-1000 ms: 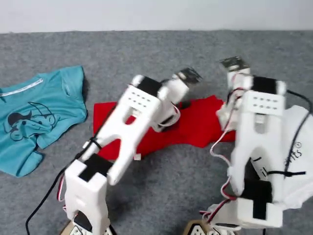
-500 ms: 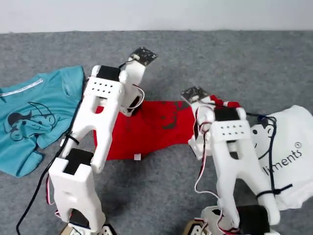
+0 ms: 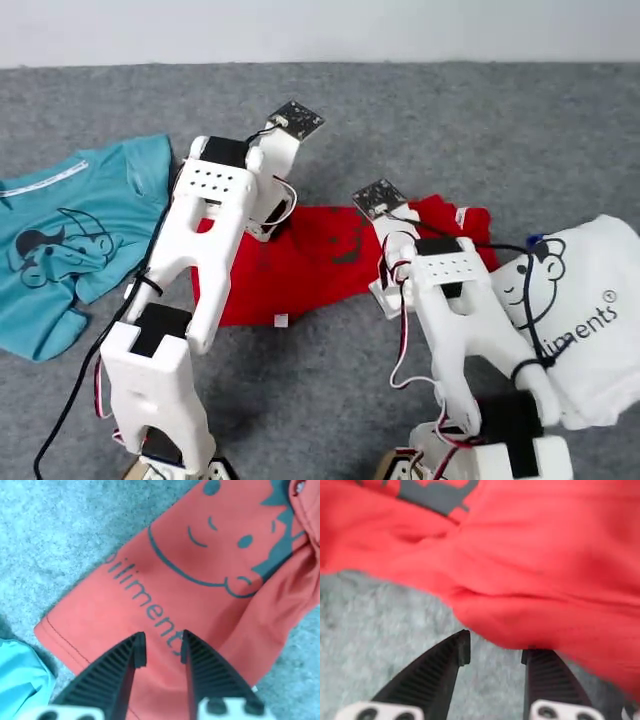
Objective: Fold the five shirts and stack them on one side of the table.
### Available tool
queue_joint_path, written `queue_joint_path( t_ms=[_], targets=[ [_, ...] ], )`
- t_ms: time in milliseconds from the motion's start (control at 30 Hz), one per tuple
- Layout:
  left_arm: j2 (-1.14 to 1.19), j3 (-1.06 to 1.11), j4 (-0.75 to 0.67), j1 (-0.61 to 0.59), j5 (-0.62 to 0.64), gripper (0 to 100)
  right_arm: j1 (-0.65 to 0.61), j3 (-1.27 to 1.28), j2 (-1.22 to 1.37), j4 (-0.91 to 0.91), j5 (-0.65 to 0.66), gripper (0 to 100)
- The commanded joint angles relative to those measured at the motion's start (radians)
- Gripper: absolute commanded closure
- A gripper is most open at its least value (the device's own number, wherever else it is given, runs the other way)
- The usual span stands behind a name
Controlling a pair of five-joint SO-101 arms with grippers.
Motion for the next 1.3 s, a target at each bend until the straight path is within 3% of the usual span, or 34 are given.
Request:
queue_joint_path(
  t_ms=[0,433,767,1100,1267],
  targets=[
    [-0.058,-0.005,-0.012,-0.005,0.006,87,-0.008,-0.009,0.004,-0.071,0.009,81.2],
    [-0.058,-0.005,-0.014,-0.003,0.005,87,-0.008,-0.011,-0.077,-0.216,0.009,81.2],
    [-0.058,-0.004,-0.014,-0.003,0.005,87,-0.085,-0.020,0.099,-0.441,0.011,81.2],
    [-0.057,-0.004,-0.021,-0.003,0.006,87,-0.102,-0.232,0.314,-0.334,0.012,81.2],
    [-0.066,-0.012,-0.061,-0.046,0.081,87,-0.099,-0.391,0.240,-0.111,0.011,81.2]
  ],
)
